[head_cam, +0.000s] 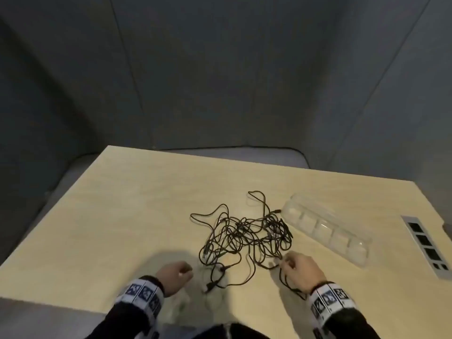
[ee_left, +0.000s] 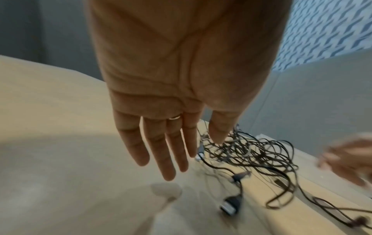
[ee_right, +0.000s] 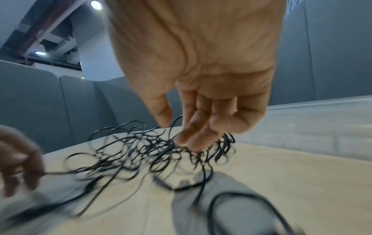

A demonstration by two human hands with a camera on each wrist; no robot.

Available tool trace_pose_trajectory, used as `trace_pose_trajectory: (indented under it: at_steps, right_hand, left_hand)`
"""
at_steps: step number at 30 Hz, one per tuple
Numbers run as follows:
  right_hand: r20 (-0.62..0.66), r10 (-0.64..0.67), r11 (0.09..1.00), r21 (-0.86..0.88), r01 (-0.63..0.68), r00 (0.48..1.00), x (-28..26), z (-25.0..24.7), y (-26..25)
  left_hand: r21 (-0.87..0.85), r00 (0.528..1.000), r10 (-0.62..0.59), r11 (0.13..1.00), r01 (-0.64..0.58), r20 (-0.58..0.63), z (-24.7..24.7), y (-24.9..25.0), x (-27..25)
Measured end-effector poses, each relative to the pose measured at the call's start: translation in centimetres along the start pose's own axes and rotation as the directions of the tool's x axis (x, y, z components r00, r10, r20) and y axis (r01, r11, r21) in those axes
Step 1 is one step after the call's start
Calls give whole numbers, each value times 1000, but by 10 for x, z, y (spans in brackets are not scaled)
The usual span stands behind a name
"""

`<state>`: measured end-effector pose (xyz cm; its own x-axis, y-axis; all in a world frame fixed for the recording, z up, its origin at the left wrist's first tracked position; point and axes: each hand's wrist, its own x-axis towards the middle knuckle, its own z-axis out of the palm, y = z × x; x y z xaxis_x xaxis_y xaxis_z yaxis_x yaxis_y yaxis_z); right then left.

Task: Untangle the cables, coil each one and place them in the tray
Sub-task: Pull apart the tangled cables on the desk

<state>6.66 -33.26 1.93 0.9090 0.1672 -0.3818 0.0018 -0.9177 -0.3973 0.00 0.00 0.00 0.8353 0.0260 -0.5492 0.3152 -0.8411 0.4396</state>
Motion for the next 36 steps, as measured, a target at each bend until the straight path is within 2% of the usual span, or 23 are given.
trace_pose_trajectory:
  at_steps: [2,4,5,7,9,13,16,18,20,22,24,25,29,32,34,36]
  right_hand:
    - [-177,74,995,85,-60,981,25,-7,-3]
    - [-274,141,979,184,-92,951,52,-17,-7]
    - [-263,159,972,209,-105,952,63,-19,-9]
    - [-153,220,956,232,-181,964,78,-16,-13]
    - [-62,223,957,206,-206,973,90,-11,-18]
    - [-127,139,975,191,-113,982,99,-9,-40]
    - [-163,-8,963,265,51,987,91,-25,-66]
    - [-138,-177,942,262,208,975,79,-37,-87]
    - [-85,-332,906,247,343,939,64,-48,-108]
    - [-49,-425,838,355,414,904,50,-53,-128]
    - [-25,-448,720,583,377,894,35,-61,-148]
    - [-37,-450,650,671,356,892,28,-68,-155]
    - [-234,-399,422,812,404,887,4,-107,-167]
    - [-413,-253,271,838,474,875,-4,-143,-154]
    - [-475,-131,229,840,492,870,-6,-159,-137]
    - [-495,-27,263,835,483,869,-8,-166,-119]
  left_hand:
    - [12,999,0,1000,-1,38,6,7,4]
    - [45,997,13,999,-16,73,8,14,2]
    - [63,996,19,998,-24,88,10,16,2]
    - [85,995,21,996,-30,101,13,13,-1]
    - [89,996,21,996,-29,89,10,10,-5]
    - [47,999,31,998,-33,37,1,8,-11]
    - [-67,991,77,994,-85,-106,-10,16,-13]
    - [-114,955,142,978,-177,-260,-16,28,-11]
    - [-165,893,208,942,-293,-400,-24,49,-8]
    - [-305,869,228,872,-383,-439,-29,75,-3]
    - [-438,881,241,795,-420,-407,-32,98,1]
    - [-441,879,254,787,-430,-404,-33,107,5]
    - [-144,804,354,871,-469,-478,-35,119,24]
    - [-6,797,435,876,-482,-420,-39,111,34]
    - [79,801,431,894,-440,-416,-45,103,39]
    - [174,818,399,917,-359,-415,-55,94,46]
